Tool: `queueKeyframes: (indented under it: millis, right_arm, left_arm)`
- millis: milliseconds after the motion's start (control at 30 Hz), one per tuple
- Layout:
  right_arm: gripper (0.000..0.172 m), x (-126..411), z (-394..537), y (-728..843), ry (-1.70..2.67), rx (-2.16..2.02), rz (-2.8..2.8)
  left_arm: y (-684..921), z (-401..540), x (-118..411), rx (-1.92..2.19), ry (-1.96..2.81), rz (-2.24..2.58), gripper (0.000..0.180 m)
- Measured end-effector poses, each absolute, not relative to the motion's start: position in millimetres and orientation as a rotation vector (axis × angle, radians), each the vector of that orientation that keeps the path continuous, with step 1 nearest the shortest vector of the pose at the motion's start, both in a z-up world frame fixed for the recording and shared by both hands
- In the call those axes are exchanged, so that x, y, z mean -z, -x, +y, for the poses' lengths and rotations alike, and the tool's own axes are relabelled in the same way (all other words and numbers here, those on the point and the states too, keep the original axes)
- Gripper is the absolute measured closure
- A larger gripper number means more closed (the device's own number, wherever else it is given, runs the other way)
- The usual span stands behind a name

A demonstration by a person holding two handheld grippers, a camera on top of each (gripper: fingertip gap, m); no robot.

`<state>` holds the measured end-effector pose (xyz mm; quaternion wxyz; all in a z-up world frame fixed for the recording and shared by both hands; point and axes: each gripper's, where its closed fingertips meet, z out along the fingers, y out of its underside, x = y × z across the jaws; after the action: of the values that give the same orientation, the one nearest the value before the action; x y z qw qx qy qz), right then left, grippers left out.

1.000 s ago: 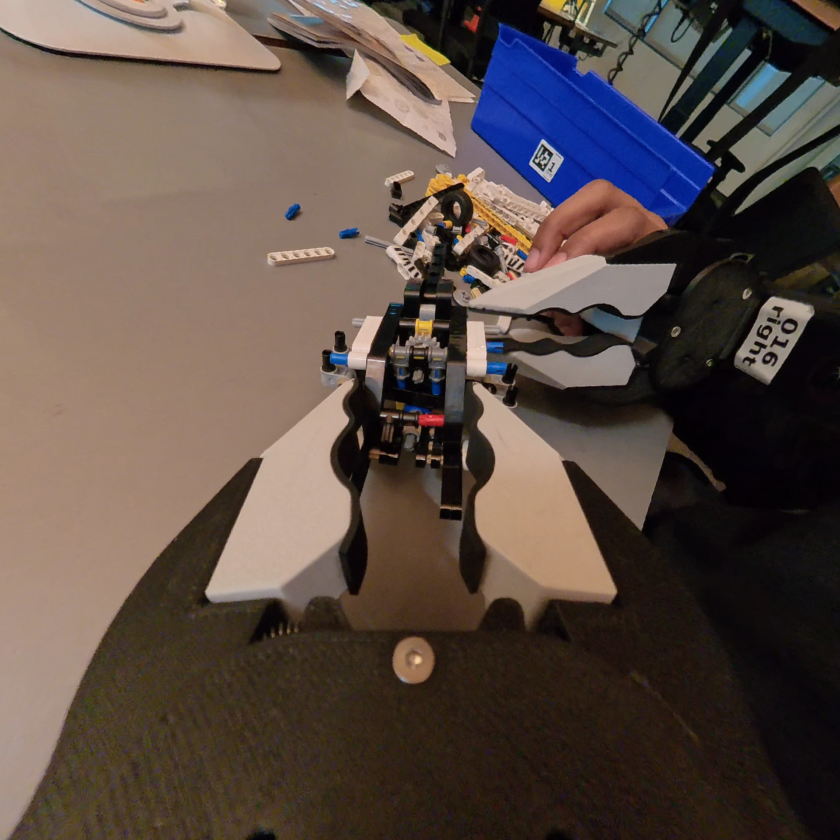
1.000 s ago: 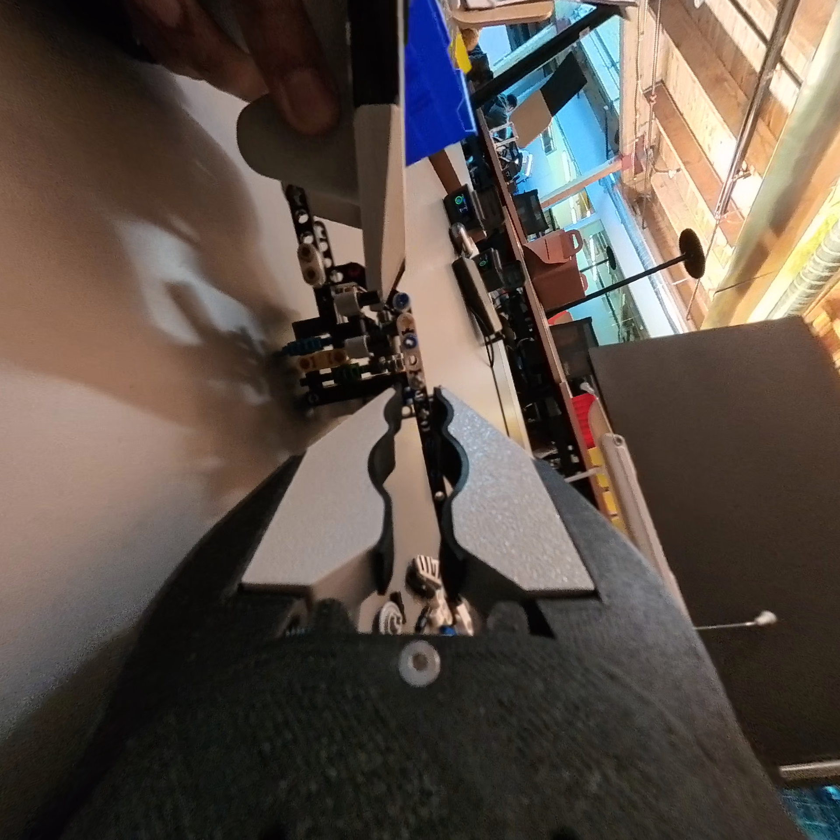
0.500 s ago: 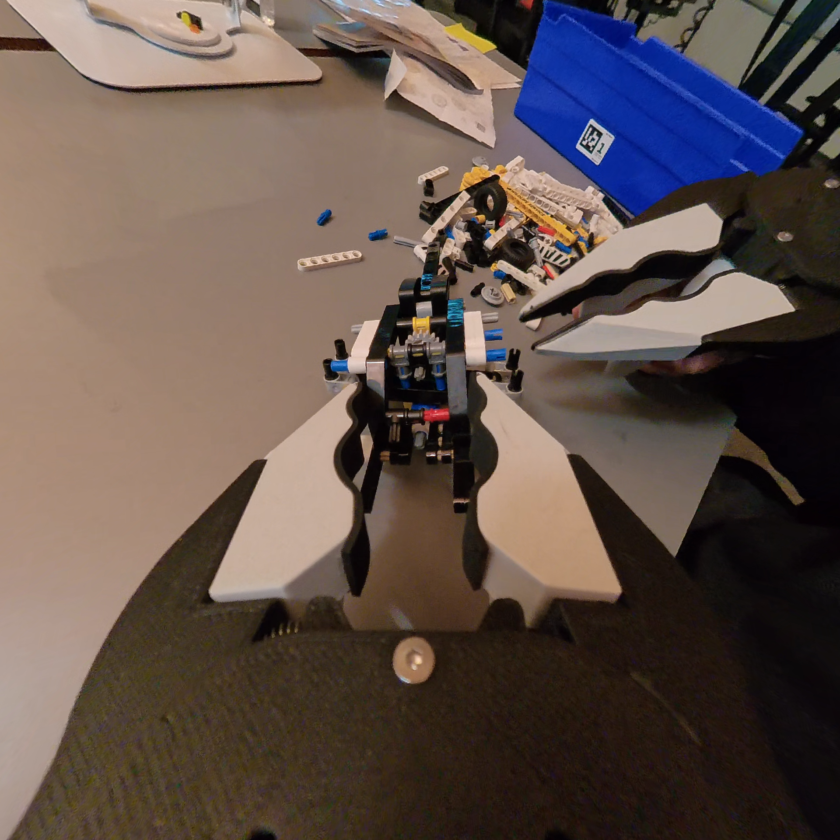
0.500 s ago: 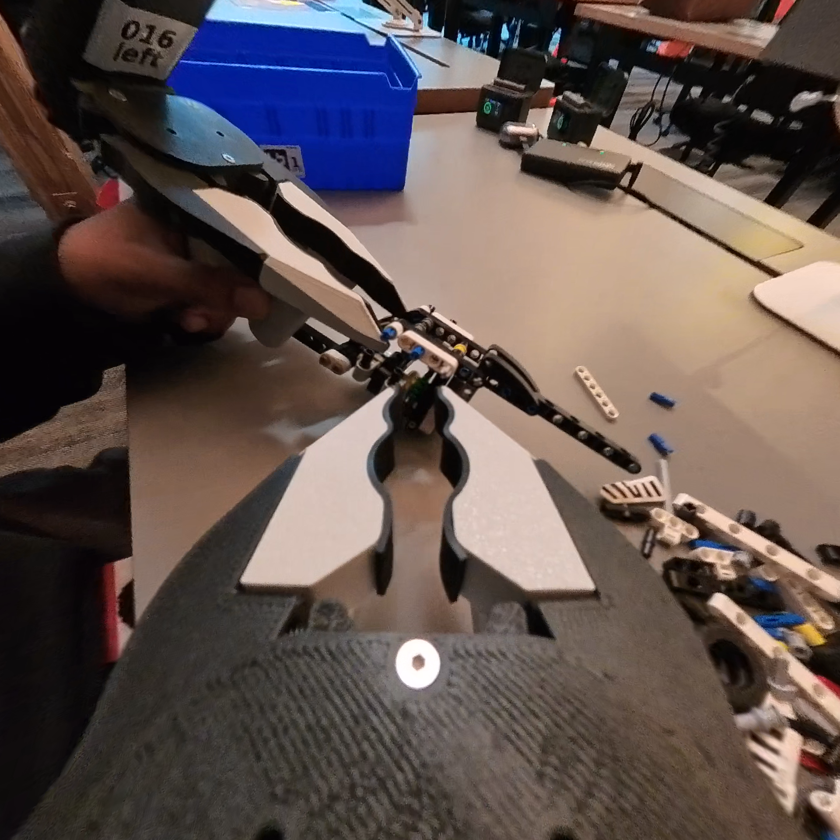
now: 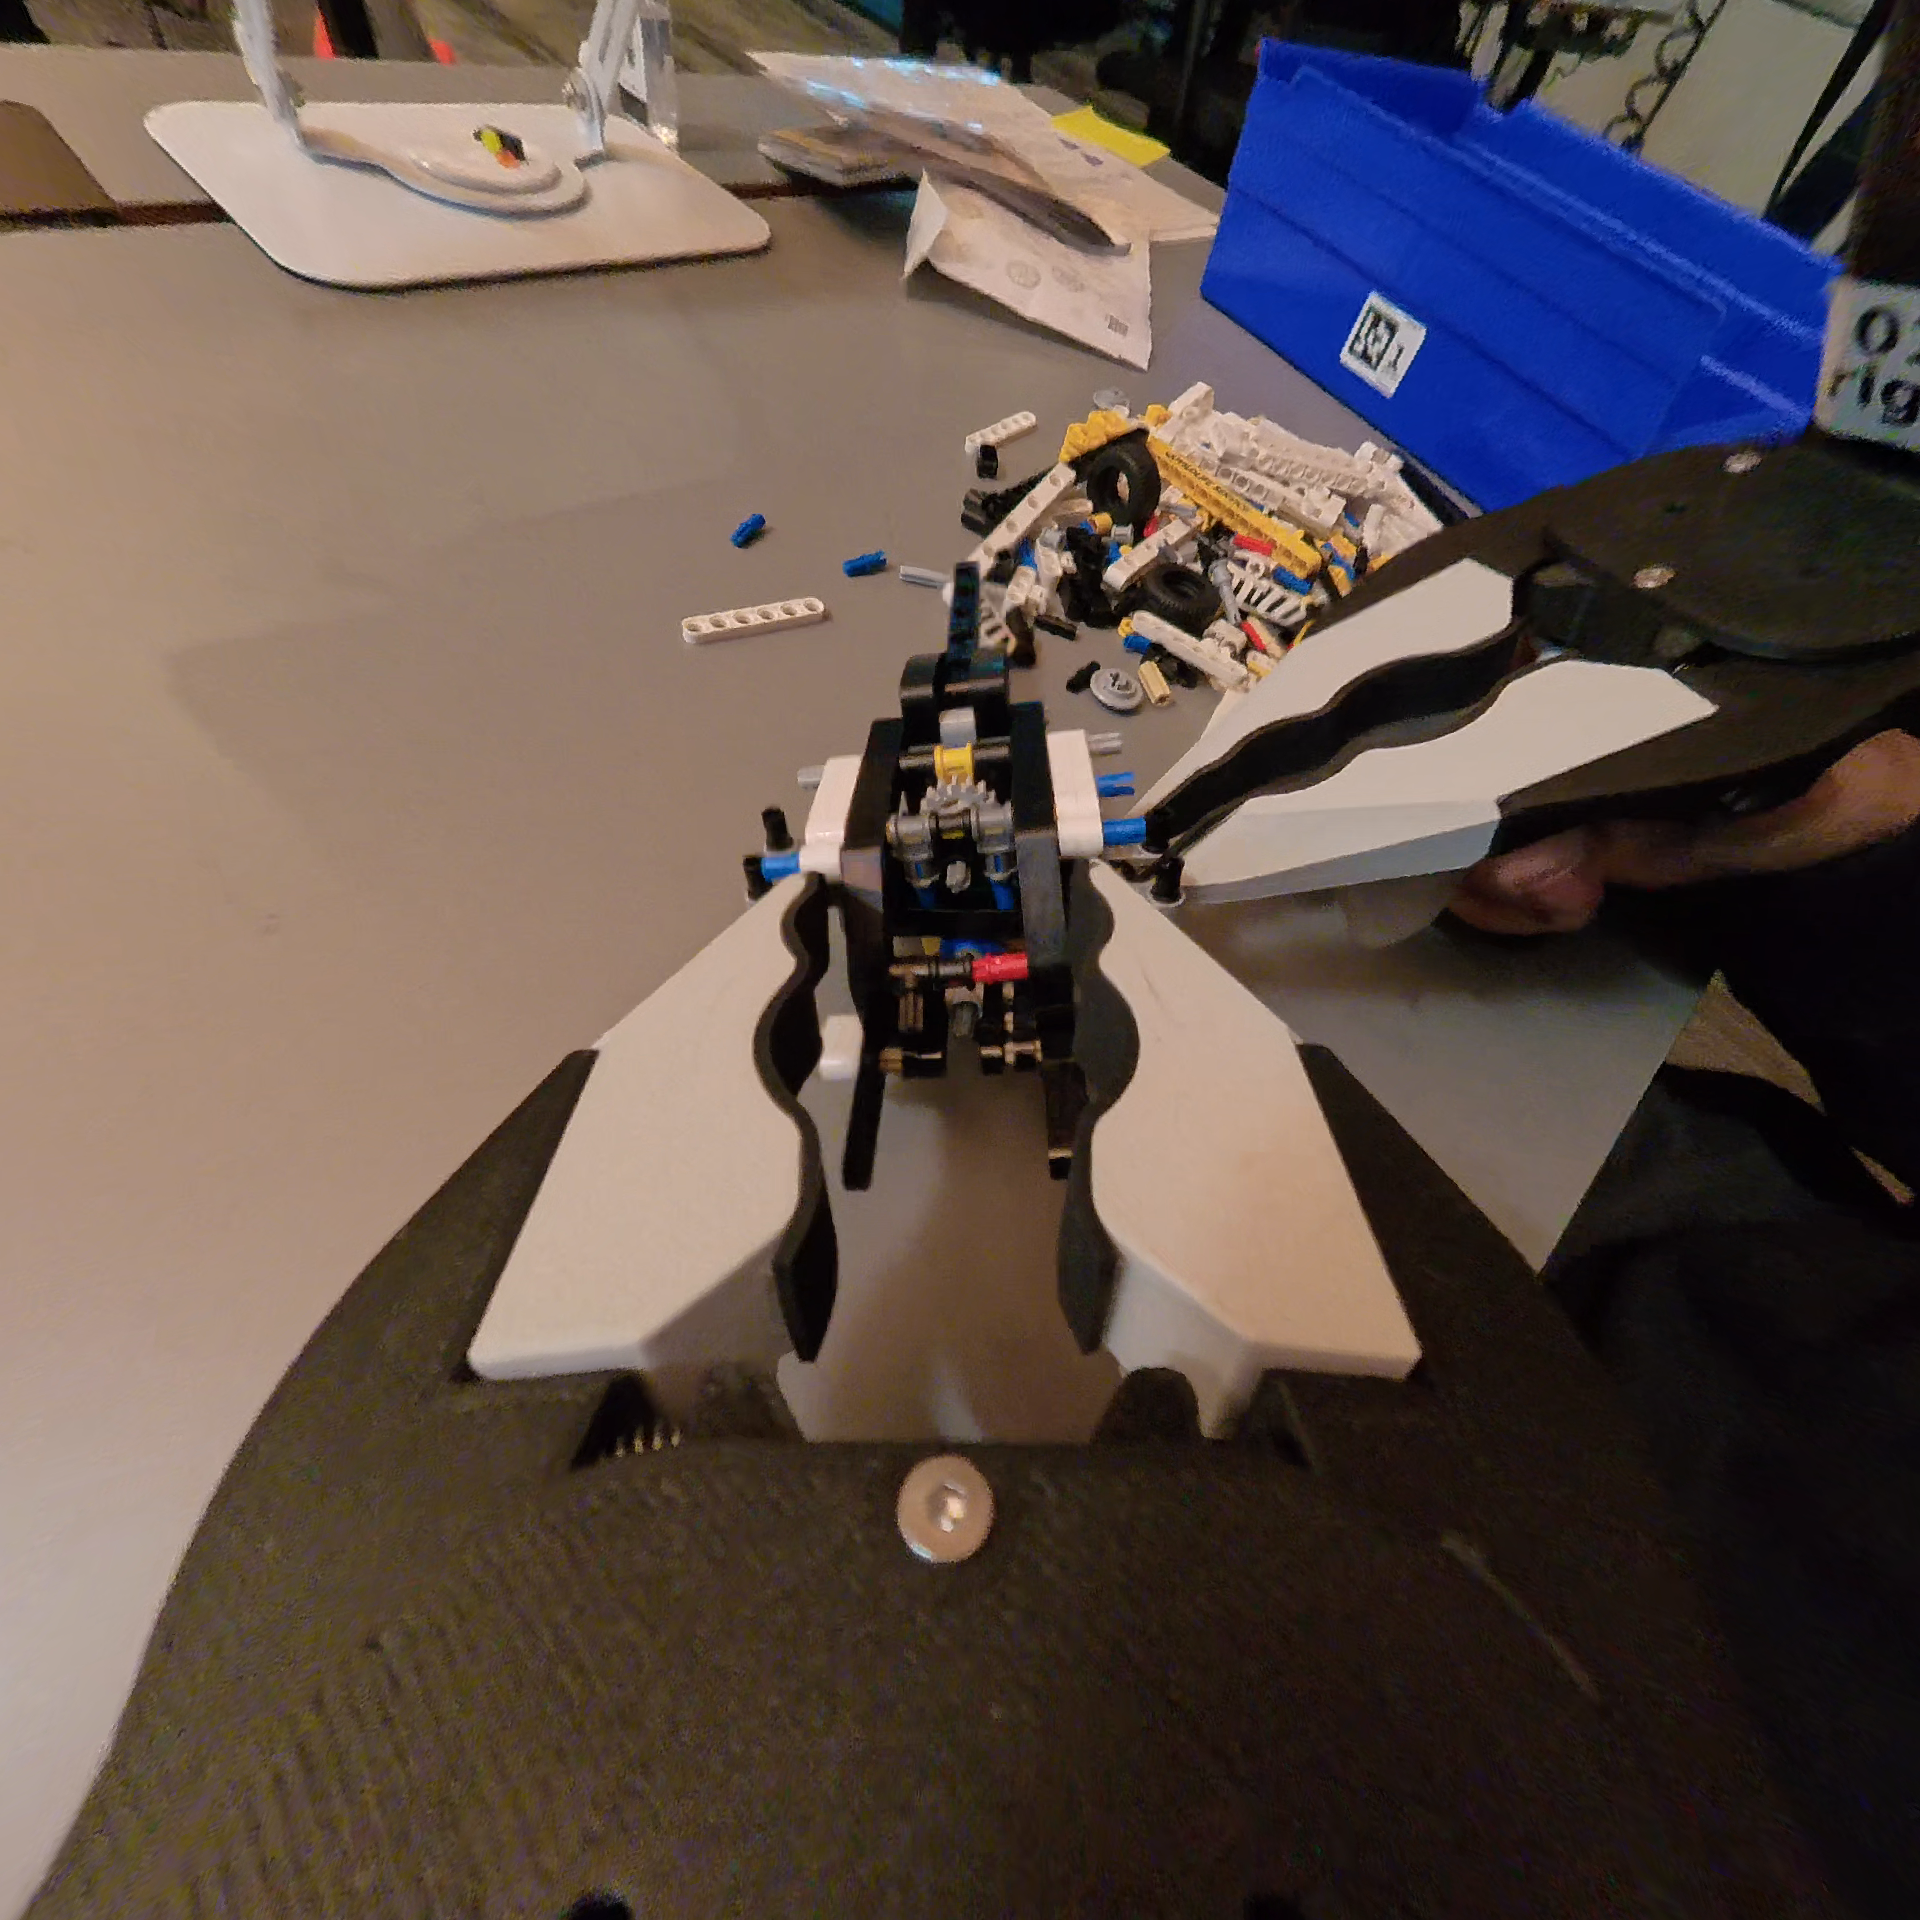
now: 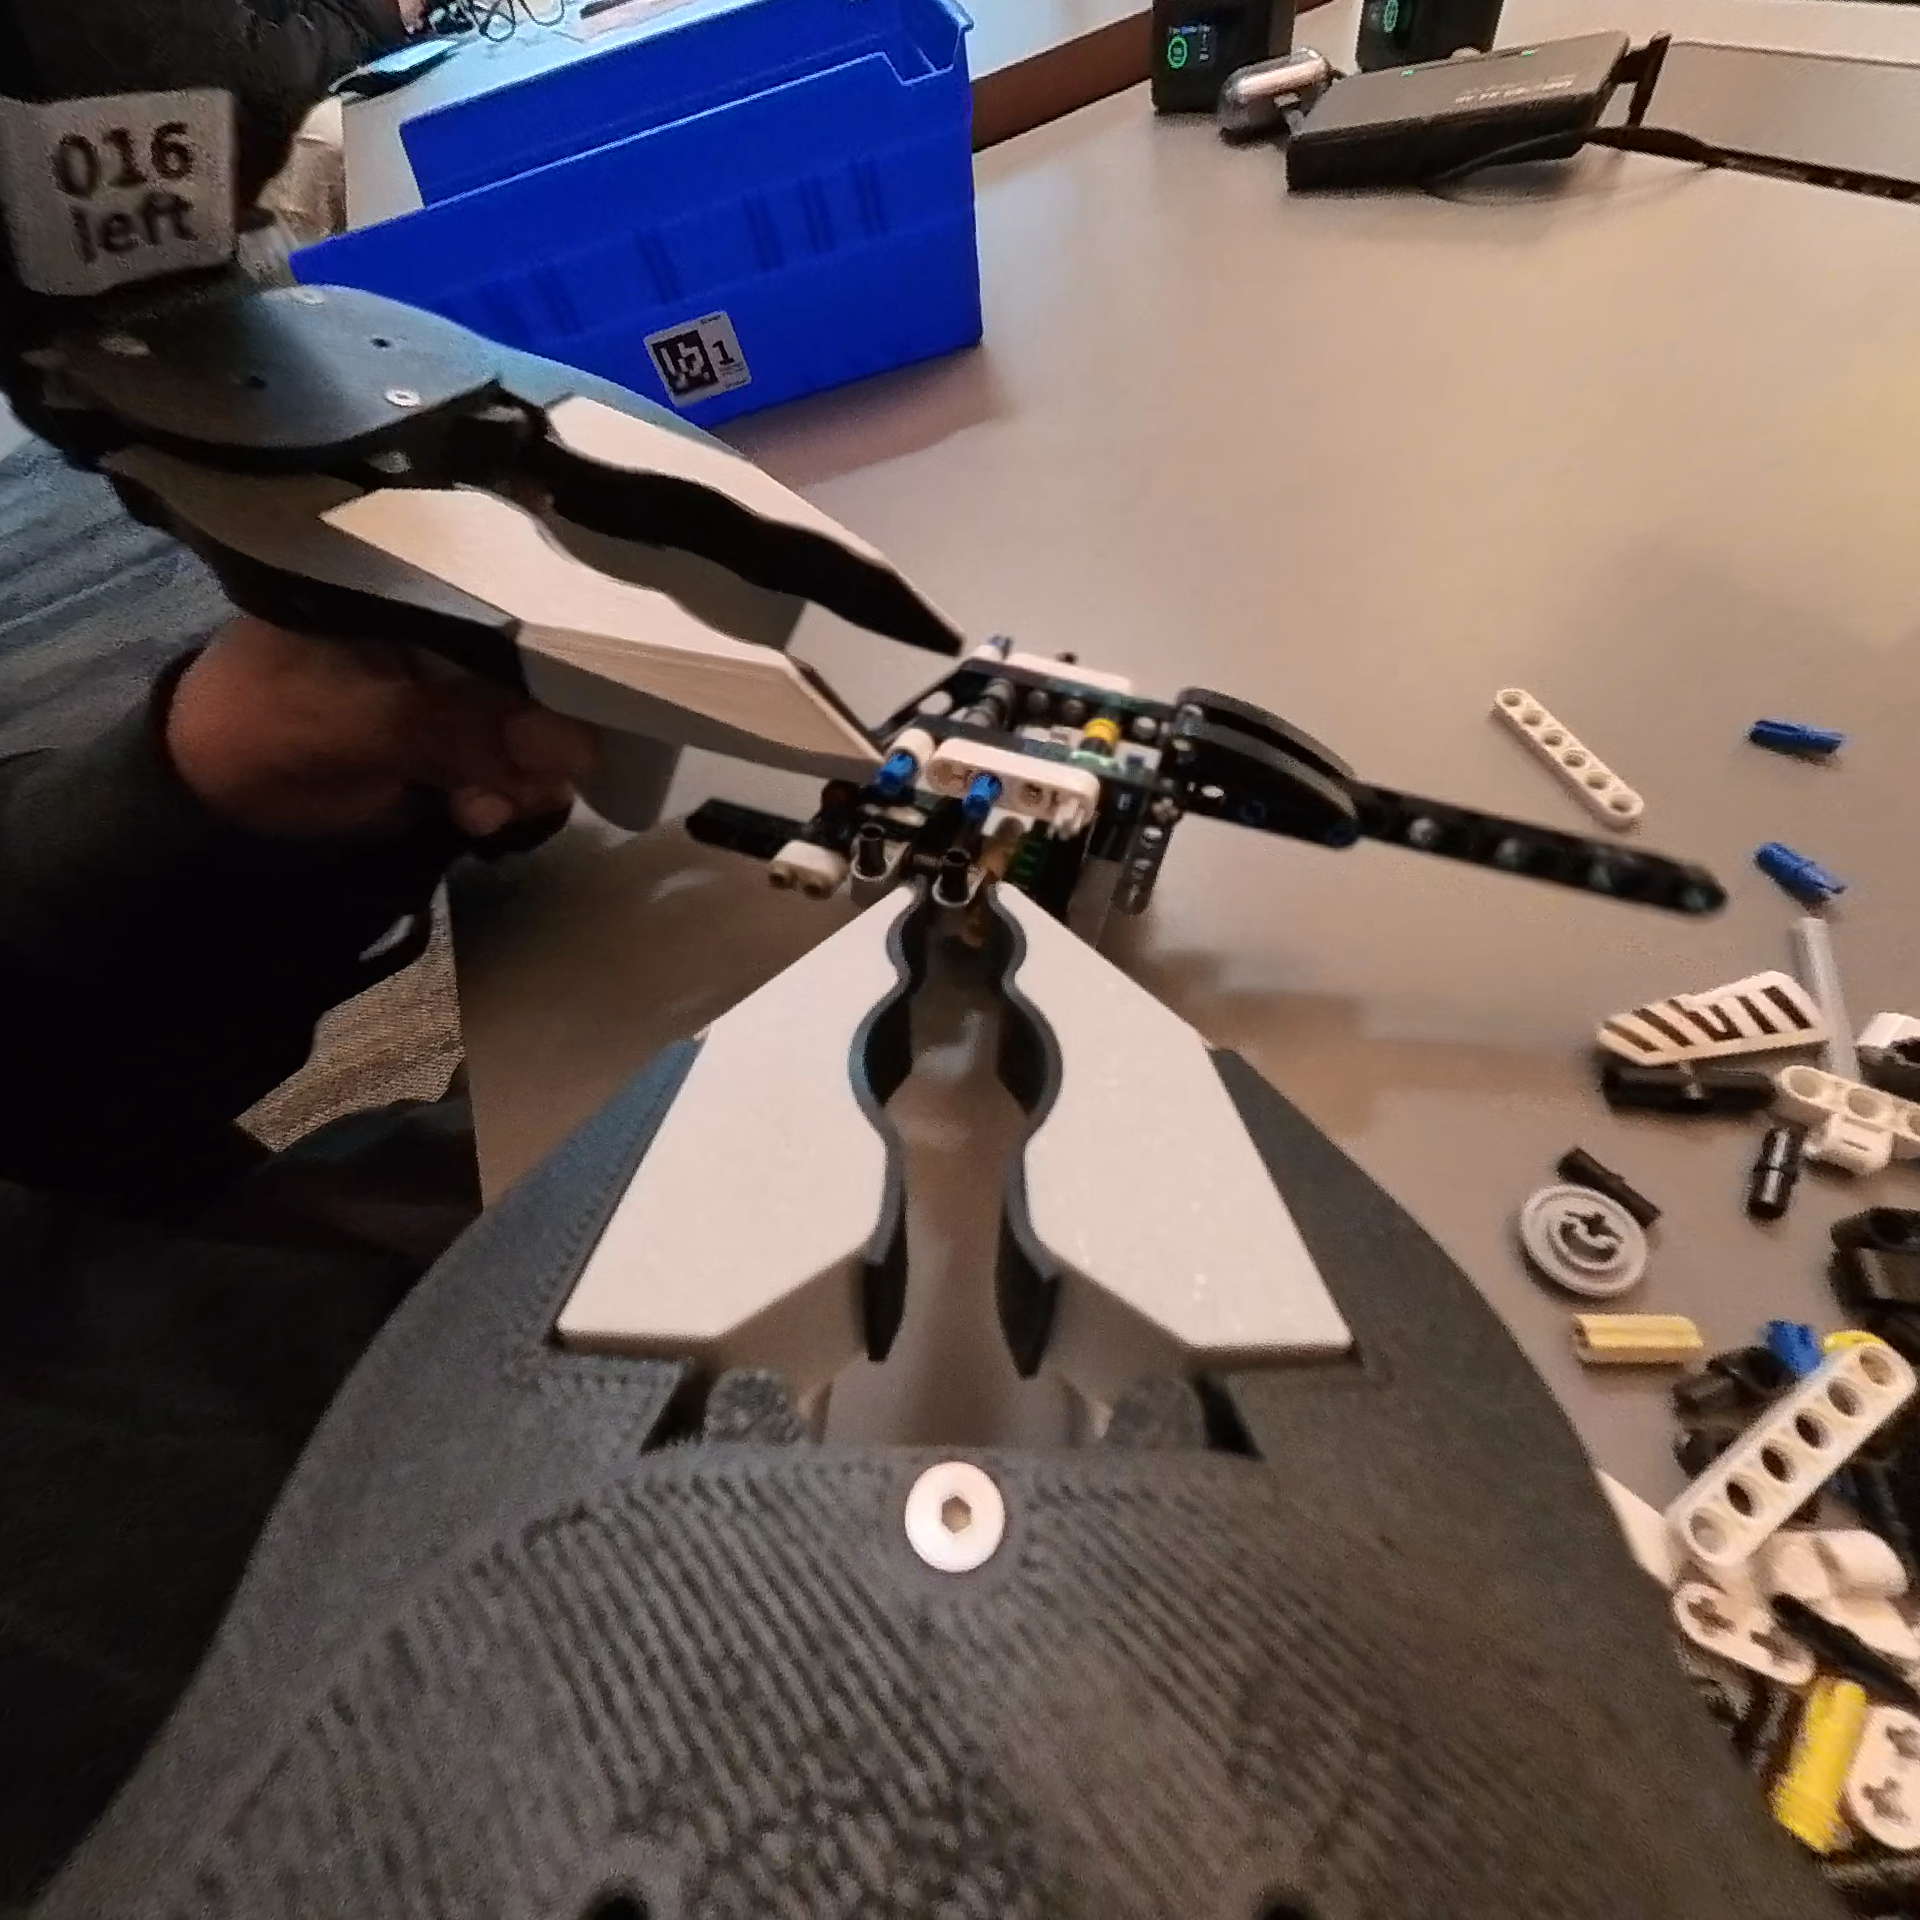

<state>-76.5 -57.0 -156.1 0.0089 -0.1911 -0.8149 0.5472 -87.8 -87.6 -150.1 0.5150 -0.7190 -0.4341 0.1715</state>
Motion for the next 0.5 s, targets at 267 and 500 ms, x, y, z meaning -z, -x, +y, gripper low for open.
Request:
queueKeyframes:
  millis: [267,500]
  right_arm:
    - [0.167,154,-55,81,0.616,-1.687,-2.511]
    - [0.167,154,-58,78,0.659,-1.682,-2.523]
  left_arm:
    - [53,-61,125,-0.443,1.672,-0.908,0.152]
    - [57,-56,151,-0.827,1.984,-0.834,0.161]
